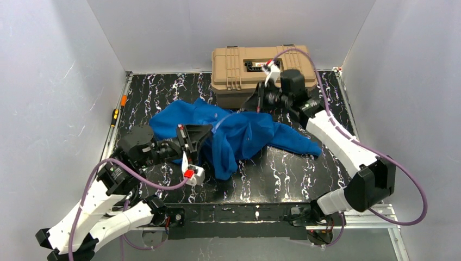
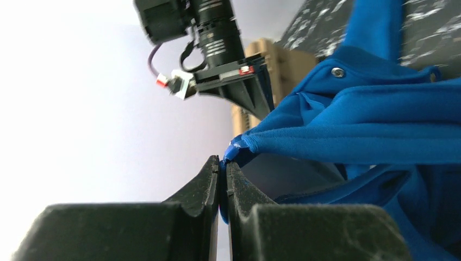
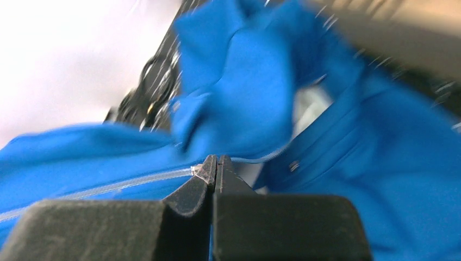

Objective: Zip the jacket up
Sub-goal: Zip the zipper on the jacket.

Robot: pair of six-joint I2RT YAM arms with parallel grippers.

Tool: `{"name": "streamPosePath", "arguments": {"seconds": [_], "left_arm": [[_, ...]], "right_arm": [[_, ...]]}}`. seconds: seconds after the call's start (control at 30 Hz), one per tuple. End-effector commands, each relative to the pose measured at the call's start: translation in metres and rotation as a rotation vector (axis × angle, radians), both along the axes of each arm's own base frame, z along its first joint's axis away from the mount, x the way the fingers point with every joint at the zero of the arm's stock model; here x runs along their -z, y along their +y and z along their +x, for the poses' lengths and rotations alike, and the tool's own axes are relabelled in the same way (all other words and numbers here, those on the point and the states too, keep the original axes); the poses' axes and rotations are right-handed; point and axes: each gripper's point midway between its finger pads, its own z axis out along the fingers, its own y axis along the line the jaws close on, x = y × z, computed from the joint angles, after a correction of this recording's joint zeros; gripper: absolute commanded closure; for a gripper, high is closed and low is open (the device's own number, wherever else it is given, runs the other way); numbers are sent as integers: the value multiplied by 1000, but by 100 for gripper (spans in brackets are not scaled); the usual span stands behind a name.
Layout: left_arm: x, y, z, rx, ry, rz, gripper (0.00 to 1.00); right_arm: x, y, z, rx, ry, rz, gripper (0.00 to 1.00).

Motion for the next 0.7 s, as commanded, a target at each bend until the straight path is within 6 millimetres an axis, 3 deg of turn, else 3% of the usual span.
{"name": "streamPosePath", "arguments": {"seconds": [0.0, 0.07, 0.17, 0.3, 0.43, 0.53, 0.67], "left_arm": [[-111, 34, 5, -157, -184, -222, 100], [-142, 50, 3, -210, -232, -280, 100], [-179, 73, -3, -277, -273, -333, 100], [-222, 97, -13, -330, -368, -377, 100], [-264, 118, -25, -372, -466, -426, 100], [-287, 130, -30, -405, -514, -452, 100], [-298, 149, -34, -470, -539, -459, 100]], "right_arm": [[-64, -69, 105, 391, -297, -150, 99], [-88, -93, 130, 492, -354, -173, 99], [-126, -109, 143, 555, -425, -118, 99], [-181, -122, 136, 622, -544, -55, 99], [-232, -157, 118, 766, -681, -64, 99], [-251, -174, 105, 824, -732, -83, 99], [-256, -190, 91, 884, -759, -91, 99]]}}
